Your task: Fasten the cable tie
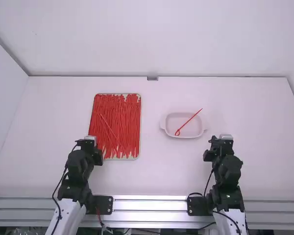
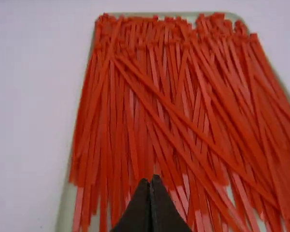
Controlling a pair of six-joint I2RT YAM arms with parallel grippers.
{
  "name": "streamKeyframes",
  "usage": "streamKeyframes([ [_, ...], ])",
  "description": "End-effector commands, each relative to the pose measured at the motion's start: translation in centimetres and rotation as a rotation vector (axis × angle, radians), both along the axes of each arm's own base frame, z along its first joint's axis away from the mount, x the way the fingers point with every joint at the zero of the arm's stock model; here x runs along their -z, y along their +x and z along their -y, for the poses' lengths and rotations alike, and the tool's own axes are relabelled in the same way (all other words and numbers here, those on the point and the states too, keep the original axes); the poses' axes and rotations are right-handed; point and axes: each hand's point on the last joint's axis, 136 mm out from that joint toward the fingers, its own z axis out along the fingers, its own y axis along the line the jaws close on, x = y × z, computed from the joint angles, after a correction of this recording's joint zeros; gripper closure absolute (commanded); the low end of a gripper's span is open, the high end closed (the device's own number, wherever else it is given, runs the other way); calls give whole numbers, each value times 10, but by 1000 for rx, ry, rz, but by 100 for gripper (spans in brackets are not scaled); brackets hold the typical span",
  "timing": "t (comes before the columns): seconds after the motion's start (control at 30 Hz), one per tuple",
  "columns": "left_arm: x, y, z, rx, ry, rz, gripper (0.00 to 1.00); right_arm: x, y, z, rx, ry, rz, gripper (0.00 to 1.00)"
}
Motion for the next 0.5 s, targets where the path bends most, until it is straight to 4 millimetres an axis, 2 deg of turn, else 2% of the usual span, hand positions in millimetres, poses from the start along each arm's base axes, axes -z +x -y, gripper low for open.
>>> streamKeyframes([
  [0.0,-4,0,-3,-11,11,28,100,6,-1,-1,-4,5,9,100],
  [0.47,-47,4,-3,-12,10,218,100,-29,-3,-1,-4,5,162,100],
])
